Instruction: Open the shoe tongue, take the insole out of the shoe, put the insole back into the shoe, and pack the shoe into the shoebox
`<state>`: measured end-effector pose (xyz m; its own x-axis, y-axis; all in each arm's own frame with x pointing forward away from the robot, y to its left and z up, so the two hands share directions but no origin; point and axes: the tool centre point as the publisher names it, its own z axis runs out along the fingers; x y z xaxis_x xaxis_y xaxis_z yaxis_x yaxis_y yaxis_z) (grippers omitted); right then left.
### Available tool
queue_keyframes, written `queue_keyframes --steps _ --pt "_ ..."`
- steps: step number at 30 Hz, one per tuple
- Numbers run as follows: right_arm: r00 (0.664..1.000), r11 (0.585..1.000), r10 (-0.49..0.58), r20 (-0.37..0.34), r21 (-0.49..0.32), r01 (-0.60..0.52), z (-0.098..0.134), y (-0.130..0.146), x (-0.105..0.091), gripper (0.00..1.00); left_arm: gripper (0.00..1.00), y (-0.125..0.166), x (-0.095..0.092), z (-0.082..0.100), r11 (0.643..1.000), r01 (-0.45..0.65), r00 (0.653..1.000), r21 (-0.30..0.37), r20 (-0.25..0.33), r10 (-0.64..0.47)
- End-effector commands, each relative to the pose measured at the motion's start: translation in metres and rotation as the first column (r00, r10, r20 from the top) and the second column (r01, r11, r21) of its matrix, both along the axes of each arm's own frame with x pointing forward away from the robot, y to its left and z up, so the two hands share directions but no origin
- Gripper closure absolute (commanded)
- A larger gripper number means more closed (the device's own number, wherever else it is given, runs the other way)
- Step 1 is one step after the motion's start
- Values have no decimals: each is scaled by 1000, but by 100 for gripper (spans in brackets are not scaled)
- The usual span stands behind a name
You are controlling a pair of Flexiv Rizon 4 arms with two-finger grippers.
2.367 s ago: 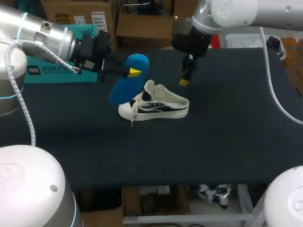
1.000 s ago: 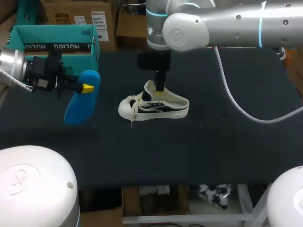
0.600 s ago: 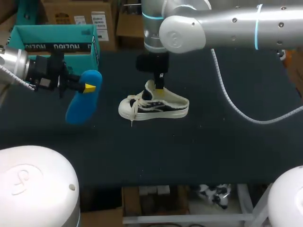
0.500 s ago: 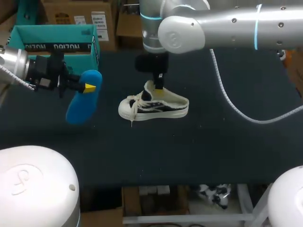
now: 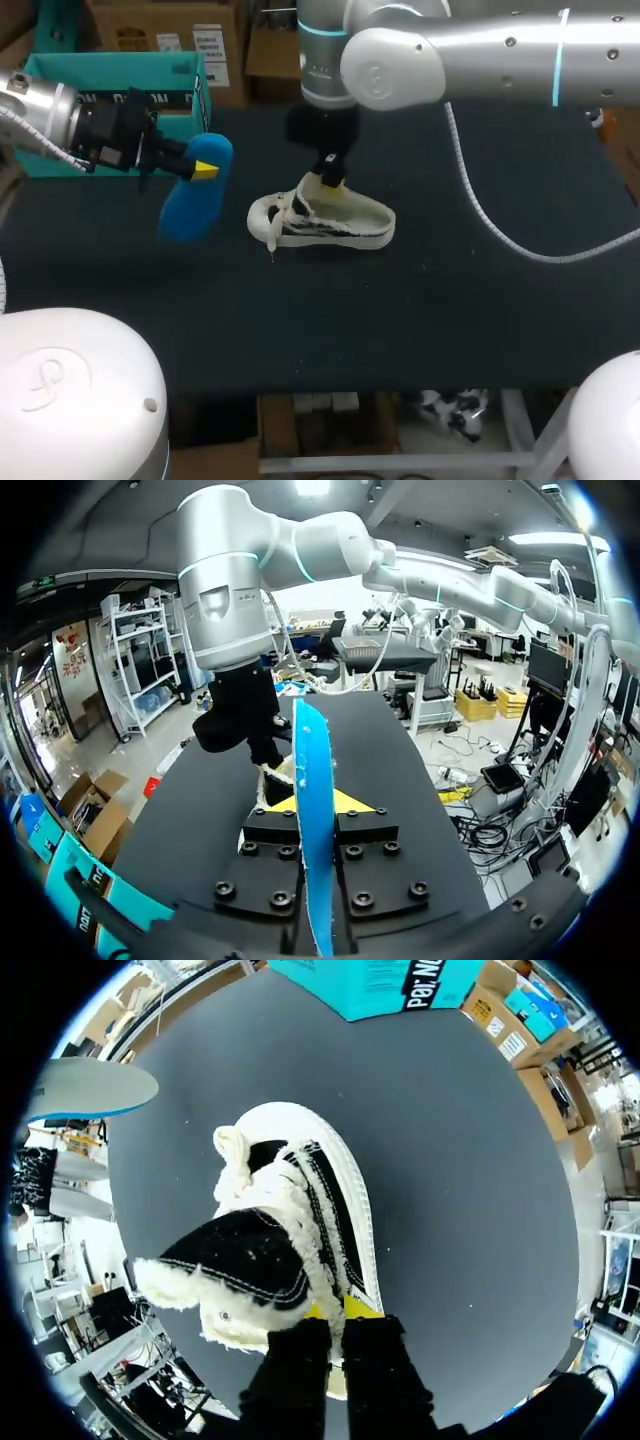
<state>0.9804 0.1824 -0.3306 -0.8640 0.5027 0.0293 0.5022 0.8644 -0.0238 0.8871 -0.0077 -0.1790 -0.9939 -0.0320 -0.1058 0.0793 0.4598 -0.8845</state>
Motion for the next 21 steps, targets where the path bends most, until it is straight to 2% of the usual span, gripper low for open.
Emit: queue_keyframes --steps 1,7,11,17,21 --pt "993 992 -115 37 52 113 10 -7 -17 100 100 -12 28 7 992 122 992 0 -27 -122" --pt "947 944 -317 46 110 310 19 8 -32 100 100 -31 53 22 971 237 971 -14 -11 -237" --pt "905 899 -423 50 150 412 19 15 -42 100 100 -41 63 23 953 304 953 -19 -12 -304" --pt "837 827 -545 52 196 527 13 24 -57 100 100 -58 79 21 925 380 924 -23 -27 -381" --pt "807 797 -588 54 208 567 11 25 -63 100 100 -66 86 20 914 406 913 -24 -28 -407"
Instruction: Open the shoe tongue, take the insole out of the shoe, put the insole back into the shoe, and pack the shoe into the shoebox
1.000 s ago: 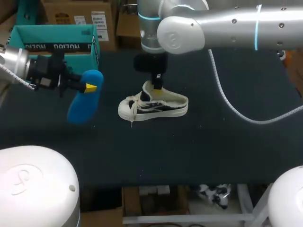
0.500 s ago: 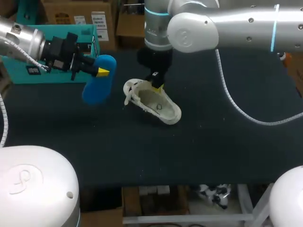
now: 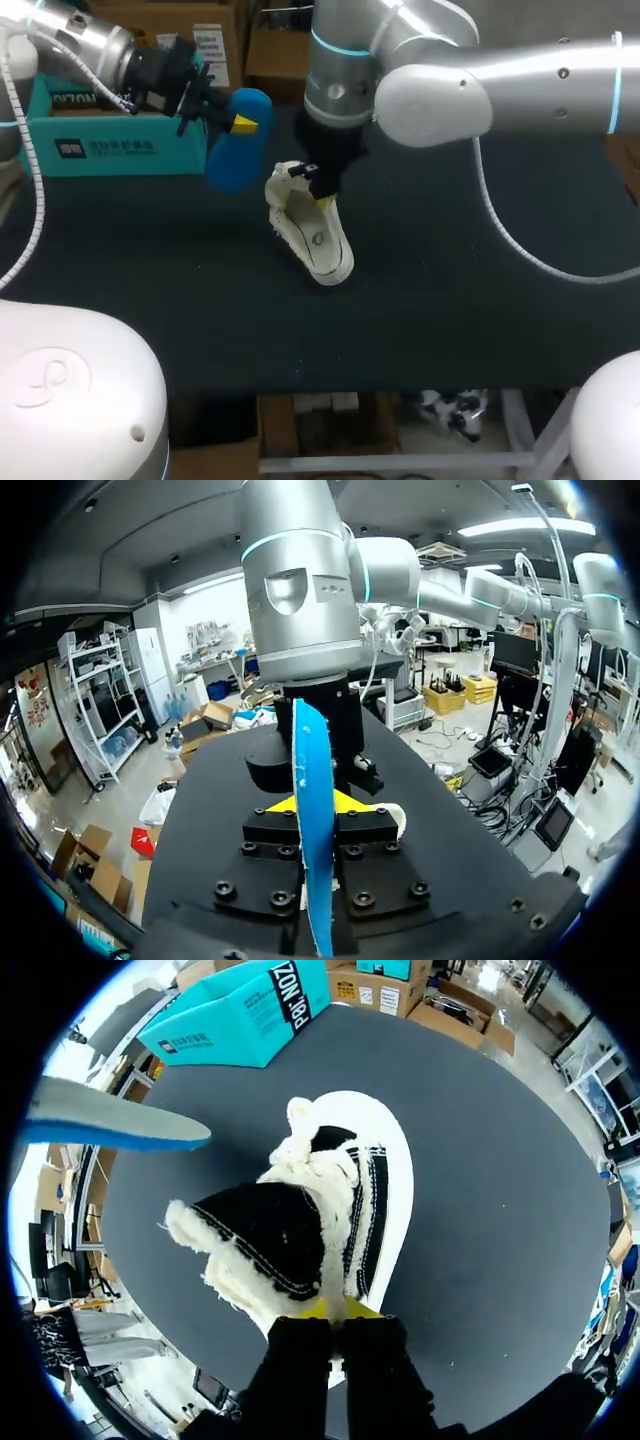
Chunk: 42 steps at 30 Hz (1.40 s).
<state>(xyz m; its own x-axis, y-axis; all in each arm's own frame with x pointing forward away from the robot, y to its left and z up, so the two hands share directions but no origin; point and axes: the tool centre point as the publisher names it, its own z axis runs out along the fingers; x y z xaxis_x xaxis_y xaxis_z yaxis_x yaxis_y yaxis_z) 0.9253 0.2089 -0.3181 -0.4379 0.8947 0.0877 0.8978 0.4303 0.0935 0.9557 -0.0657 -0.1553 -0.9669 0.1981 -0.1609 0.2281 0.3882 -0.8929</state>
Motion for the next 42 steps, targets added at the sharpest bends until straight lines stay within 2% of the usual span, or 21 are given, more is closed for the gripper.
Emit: queue_keyframes --steps 1,11,21,22,23,32,37,39,40,41,42 --pt "996 998 -50 79 43 47 -3 -2 -9 100 100 -10 18 -4 983 184 980 29 -81 -181" --pt "989 991 -127 78 59 123 -7 -12 -20 100 100 -12 22 -8 980 196 977 23 -89 -193" --pt "987 987 -143 80 83 136 -12 -30 -24 100 100 -16 23 -9 981 196 977 17 -86 -194" --pt "987 987 -143 80 84 136 -12 -32 -25 60 100 -17 23 -9 980 196 977 16 -86 -194" --pt "986 987 -144 80 85 137 -11 -35 -25 0 100 -17 22 -9 980 197 977 16 -86 -195" --pt "985 987 -148 85 70 143 7 -55 -33 0 100 -27 6 2 977 213 975 -2 -69 -212" --pt "985 987 -148 85 70 143 7 -55 -33 0 100 -26 -10 14 967 248 966 -62 -61 -252" --pt "985 987 -148 85 70 143 7 -55 -33 0 100 -22 -16 20 964 229 965 -132 -100 -243" --pt "985 987 -148 85 70 143 7 -55 -33 0 100 -18 -19 23 963 202 960 -179 -156 -231" --pt "985 987 -148 85 70 143 7 -55 -33 0 100 -15 -21 26 968 162 958 -194 -204 -201" --pt "985 987 -148 85 70 143 7 -55 -33 0 100 -15 -21 26 968 162 958 -194 -204 -201"
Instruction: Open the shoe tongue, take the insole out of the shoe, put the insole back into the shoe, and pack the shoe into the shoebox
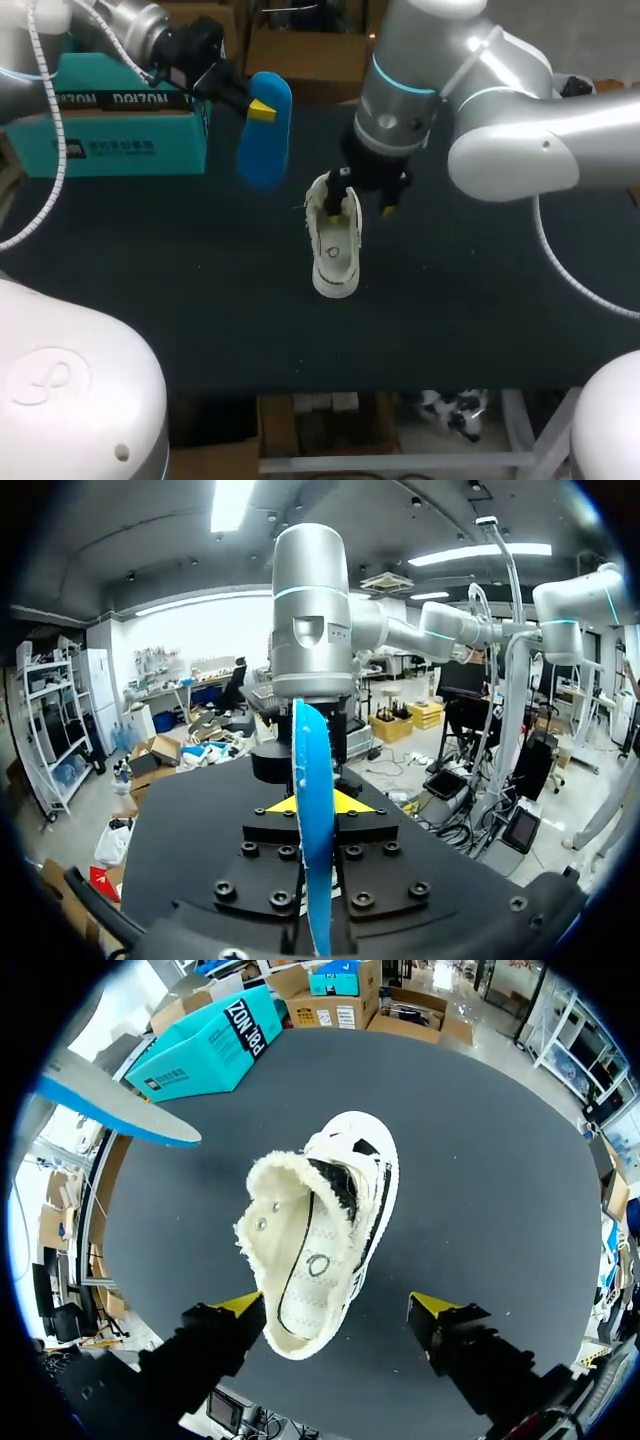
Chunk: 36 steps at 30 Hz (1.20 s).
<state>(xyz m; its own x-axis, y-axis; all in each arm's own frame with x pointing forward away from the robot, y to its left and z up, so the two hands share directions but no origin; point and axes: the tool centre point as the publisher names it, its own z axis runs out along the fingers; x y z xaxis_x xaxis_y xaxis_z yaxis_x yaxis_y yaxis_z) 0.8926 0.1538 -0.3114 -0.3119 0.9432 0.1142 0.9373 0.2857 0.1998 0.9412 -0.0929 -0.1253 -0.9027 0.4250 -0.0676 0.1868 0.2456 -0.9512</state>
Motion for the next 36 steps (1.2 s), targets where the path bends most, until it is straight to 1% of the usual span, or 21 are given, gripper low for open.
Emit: queue_keyframes --steps 1,11,12,13,14,15,17,18,19,20,21,22,23,25,28,33,35,36 --pt "1000 1000 0 0 -1 0 0 0 0 0 100 13 -6 -4 996 -70 992 -59 -107 63" --pt "1000 1000 0 0 -1 0 0 0 0 0 100 13 -6 -4 996 -70 992 -59 -107 63" --pt "1000 1000 2 -12 22 -1 4 -6 2 0 100 17 -13 -5 993 -102 989 -60 -111 95" --pt "999 999 8 -33 54 -6 9 -12 2 0 100 18 -22 -6 993 -100 989 -57 -111 94" --pt "999 998 6 -42 56 -4 15 -17 1 0 100 18 -30 -7 993 -108 989 -48 -108 102" --pt "999 998 -7 -51 67 10 22 -22 -1 0 100 17 -38 -6 990 -131 987 -53 -97 126" --pt "994 994 -29 -108 103 40 31 -31 -6 0 100 14 -54 -4 990 -136 988 -49 -85 132" --pt "990 987 -46 -135 145 66 35 -35 -9 0 100 13 -60 -3 989 -136 988 -50 -83 132" --pt "981 980 -68 -183 171 100 37 -40 -13 0 100 11 -66 -1 989 -141 988 -53 -76 137" --pt "977 962 -110 -183 228 151 41 -45 -17 0 100 9 -71 -1 988 -143 988 -54 -74 139" --pt "969 945 -116 -217 275 175 45 -49 -21 0 100 7 -76 0 987 -148 987 -57 -72 144" --pt "957 936 -110 -270 295 191 45 -50 -24 0 100 6 -81 0 987 -150 987 -59 -72 145" --pt "968 939 -82 -235 307 154 47 -47 -27 0 100 3 -84 0 987 -150 986 -63 -84 144" --pt "968 939 -82 -235 307 154 47 -47 -27 0 100 -1 -90 2 987 -140 985 -73 -112 132" --pt "968 939 -82 -235 307 154 47 -47 -27 0 100 -9 -98 5 989 -123 985 -83 -129 112" --pt "968 939 -82 -235 307 154 47 -47 -27 0 100 -30 -110 4 990 -115 988 -85 -114 105" --pt "946 930 -100 -310 309 200 47 -44 -25 0 100 -34 -115 3 989 -110 990 -98 -104 99" --pt "925 917 -109 -364 323 235 45 -40 -24 0 100 -37 -119 3 989 -98 992 -114 -96 88"
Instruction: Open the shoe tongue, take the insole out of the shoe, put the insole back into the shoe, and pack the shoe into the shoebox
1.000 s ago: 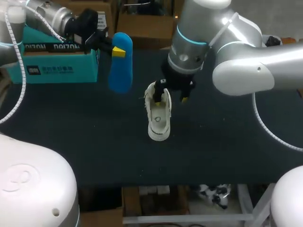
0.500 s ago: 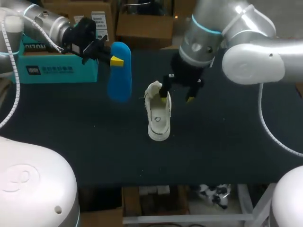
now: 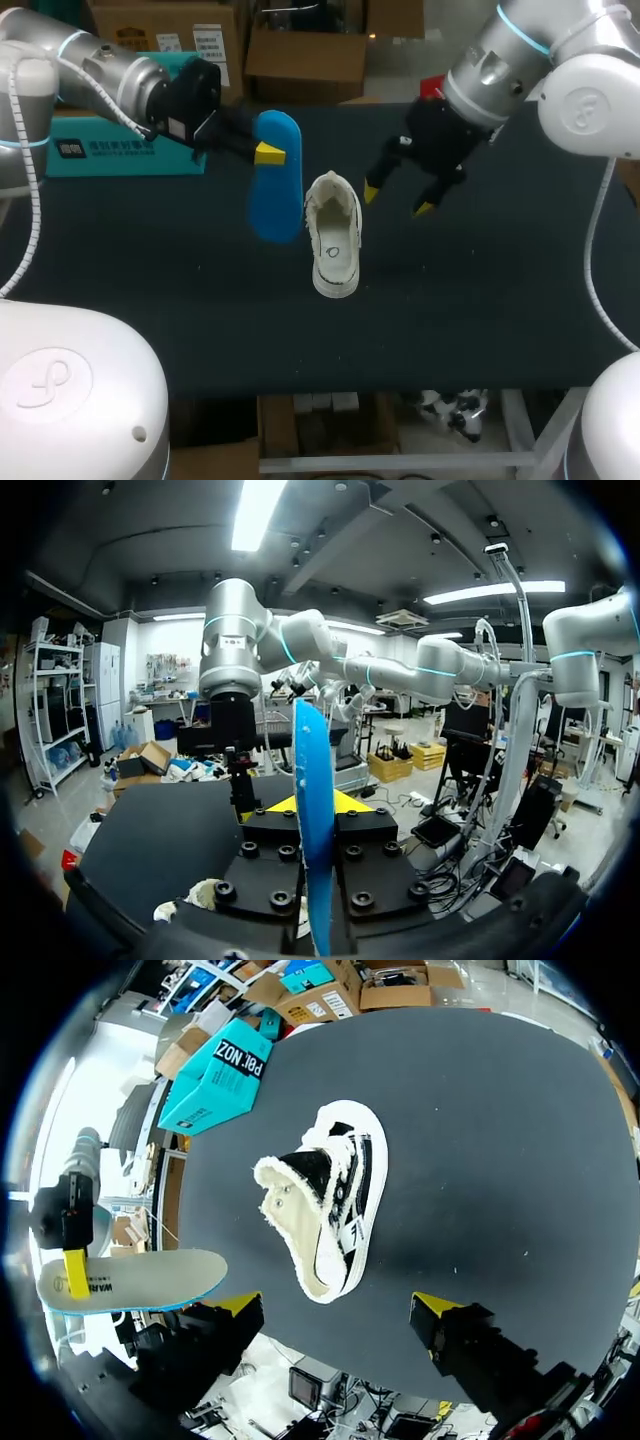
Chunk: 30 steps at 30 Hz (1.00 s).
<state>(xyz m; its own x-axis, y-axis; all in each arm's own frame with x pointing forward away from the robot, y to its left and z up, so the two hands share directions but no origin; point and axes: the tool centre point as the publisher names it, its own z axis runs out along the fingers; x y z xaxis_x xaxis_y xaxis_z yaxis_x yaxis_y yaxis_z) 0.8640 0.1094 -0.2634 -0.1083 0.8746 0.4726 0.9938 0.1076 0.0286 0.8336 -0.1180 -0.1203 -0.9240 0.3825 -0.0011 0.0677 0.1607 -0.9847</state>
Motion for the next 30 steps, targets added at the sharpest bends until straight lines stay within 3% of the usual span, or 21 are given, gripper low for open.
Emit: queue_keyframes --steps 1,2,4,6,7,13,21,24,25,27,29,30 --pt "987 996 -63 -149 48 71 -4 5 3 0 100 -13 -13 -2 998 -50 998 -39 27 51" --pt "980 994 -72 -185 67 85 -4 6 2 0 100 -14 -14 -2 998 -50 998 -44 29 52" --pt "933 961 -187 -308 140 238 -7 6 -4 0 100 -20 -19 -2 997 -46 998 -57 42 49" --pt "884 935 -261 -388 126 331 -7 9 -15 0 100 -25 -22 -2 998 -40 998 -49 36 42" --pt "889 934 -276 -365 116 337 -1 13 -22 0 100 -27 -23 -2 998 -42 998 -50 36 44" --pt "889 934 -276 -365 116 337 -1 13 -22 0 100 -34 -30 5 997 -43 999 -66 20 44" --pt "889 934 -276 -365 116 337 -1 13 -22 0 100 -52 -27 13 991 -96 992 -93 -86 88" --pt "805 896 -274 -526 165 413 -8 10 -20 0 100 -56 -23 15 986 -141 983 -89 -129 128" --pt "794 880 -291 -534 176 441 -8 8 -22 0 100 -57 -22 16 985 -151 980 -88 -144 137" --pt "740 829 -276 -614 238 506 -10 5 -28 0 100 -59 -20 17 981 -175 975 -84 -156 160" --pt "693 745 -286 -662 301 595 -11 0 -36 0 100 -60 -18 17 976 -206 966 -78 -178 189" --pt "675 726 -235 -700 335 600 -13 0 -39 0 100 -60 -18 16 974 -214 961 -77 -197 196"
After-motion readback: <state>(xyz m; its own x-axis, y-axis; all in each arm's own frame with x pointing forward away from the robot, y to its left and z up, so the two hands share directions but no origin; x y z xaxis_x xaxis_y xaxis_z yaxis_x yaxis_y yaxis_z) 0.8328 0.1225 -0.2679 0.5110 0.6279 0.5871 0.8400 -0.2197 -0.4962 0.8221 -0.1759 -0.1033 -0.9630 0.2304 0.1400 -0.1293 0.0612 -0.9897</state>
